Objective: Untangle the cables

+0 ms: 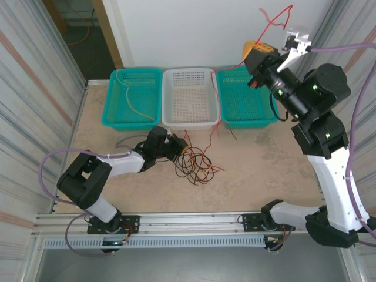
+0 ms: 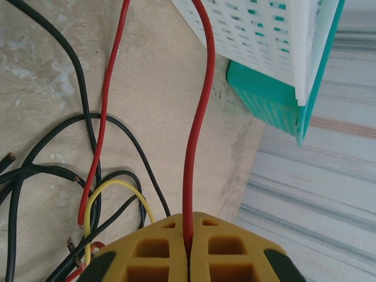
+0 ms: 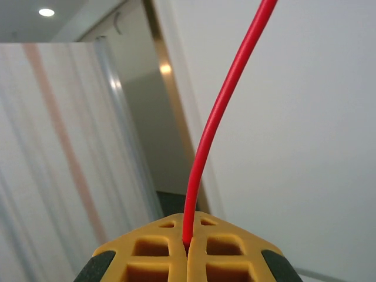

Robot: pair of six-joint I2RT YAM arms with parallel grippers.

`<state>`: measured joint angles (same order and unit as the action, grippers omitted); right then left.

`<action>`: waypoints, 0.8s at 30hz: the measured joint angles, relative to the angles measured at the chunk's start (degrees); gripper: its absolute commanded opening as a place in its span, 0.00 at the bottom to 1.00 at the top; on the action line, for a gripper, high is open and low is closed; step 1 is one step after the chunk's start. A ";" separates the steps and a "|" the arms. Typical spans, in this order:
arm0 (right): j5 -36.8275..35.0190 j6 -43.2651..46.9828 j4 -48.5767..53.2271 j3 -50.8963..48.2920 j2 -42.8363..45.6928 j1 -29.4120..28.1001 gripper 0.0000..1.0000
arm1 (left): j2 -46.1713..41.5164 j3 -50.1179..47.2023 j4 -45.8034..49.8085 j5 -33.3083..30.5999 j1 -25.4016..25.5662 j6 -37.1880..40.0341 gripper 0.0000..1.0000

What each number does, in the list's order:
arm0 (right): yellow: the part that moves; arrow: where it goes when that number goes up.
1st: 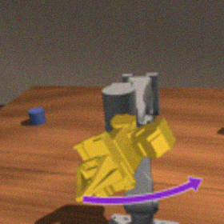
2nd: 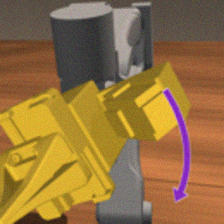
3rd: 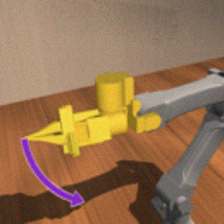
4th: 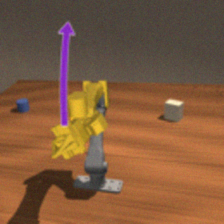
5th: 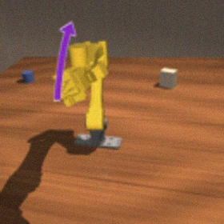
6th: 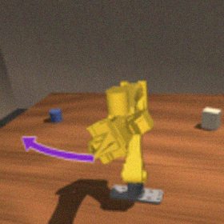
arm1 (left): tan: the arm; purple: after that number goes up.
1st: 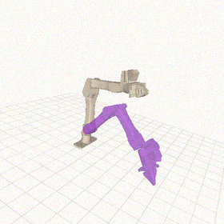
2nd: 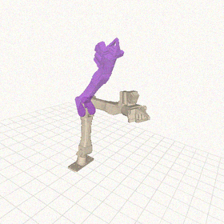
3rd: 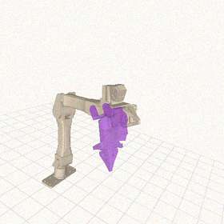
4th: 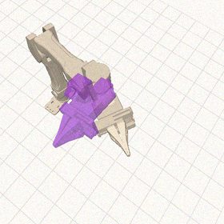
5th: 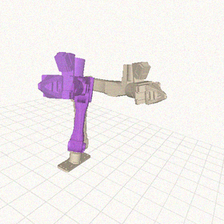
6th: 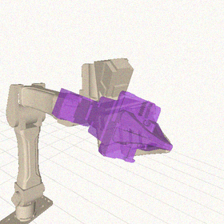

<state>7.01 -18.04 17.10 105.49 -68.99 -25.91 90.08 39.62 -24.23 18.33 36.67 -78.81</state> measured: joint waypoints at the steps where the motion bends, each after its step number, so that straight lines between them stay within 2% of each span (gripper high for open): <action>1: -0.26 -0.11 0.66 0.68 -1.01 1.36 0.00 | -0.31 0.26 0.57 -0.07 0.11 0.72 0.00; 7: -2.56 -0.59 6.84 3.89 -7.69 7.21 0.00 | -3.13 0.28 4.28 -1.60 0.59 4.98 0.00; 13: -2.29 -0.66 14.73 15.39 -14.53 13.55 0.00 | -4.96 -1.49 4.68 -1.64 0.57 7.39 0.01; 15: -2.43 -0.52 16.65 17.40 -16.48 14.49 0.00 | -5.31 -1.14 5.42 -1.25 0.57 9.33 0.21; 17: -2.71 0.04 18.45 18.01 -18.53 14.71 0.00 | -5.77 0.13 7.06 -0.85 0.59 11.56 0.34; 24: -2.93 2.23 24.00 18.93 -29.88 16.57 0.00 | -13.00 4.90 14.67 -1.31 0.59 19.37 0.60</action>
<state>4.08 -15.81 41.10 124.42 -98.87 -9.34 77.08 44.51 -9.56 17.02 37.26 -59.44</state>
